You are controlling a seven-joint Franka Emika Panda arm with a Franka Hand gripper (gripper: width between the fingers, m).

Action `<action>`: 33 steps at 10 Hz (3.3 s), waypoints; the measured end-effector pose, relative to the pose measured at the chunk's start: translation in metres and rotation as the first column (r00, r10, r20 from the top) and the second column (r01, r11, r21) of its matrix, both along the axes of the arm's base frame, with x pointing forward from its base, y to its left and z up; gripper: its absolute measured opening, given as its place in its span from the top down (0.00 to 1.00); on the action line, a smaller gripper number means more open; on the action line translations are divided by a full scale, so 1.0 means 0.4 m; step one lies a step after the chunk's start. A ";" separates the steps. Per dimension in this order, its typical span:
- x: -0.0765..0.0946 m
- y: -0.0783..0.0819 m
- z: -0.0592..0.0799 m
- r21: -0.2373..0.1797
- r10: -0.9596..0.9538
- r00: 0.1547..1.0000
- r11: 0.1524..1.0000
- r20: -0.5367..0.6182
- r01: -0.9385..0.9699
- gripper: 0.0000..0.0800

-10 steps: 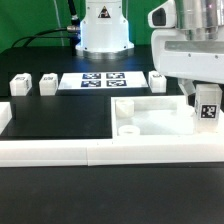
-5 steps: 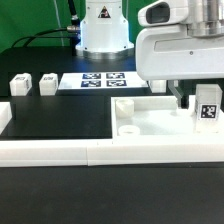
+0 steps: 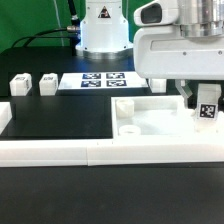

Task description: Assemble square table

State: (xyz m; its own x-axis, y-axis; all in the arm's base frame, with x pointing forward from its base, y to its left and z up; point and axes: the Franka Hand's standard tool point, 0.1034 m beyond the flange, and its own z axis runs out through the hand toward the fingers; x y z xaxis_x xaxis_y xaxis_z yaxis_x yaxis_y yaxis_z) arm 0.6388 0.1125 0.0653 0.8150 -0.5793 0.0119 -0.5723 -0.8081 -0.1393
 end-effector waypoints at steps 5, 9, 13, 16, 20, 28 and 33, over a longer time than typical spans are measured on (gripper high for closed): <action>0.000 -0.024 -0.004 0.015 -0.467 0.883 0.883 -0.052 0.468 0.91; 0.001 -0.034 -0.002 0.007 -0.505 0.862 0.863 -0.050 0.506 0.99; 0.002 -0.034 -0.002 0.007 -0.504 0.862 0.863 -0.049 0.505 1.00; 0.027 -0.055 0.099 0.042 -0.467 0.884 0.883 -0.028 0.468 0.72; 0.041 -0.054 0.181 0.069 -0.464 0.886 0.883 -0.017 0.464 0.21; 0.041 -0.054 0.177 0.068 -0.464 0.885 0.883 -0.017 0.464 0.19; -0.019 -0.069 0.172 0.068 -0.430 0.903 0.900 -0.014 0.430 0.19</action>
Offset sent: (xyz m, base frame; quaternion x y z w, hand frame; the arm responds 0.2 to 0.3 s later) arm 0.0020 0.0025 -0.0041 0.0025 0.0118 0.2342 0.9721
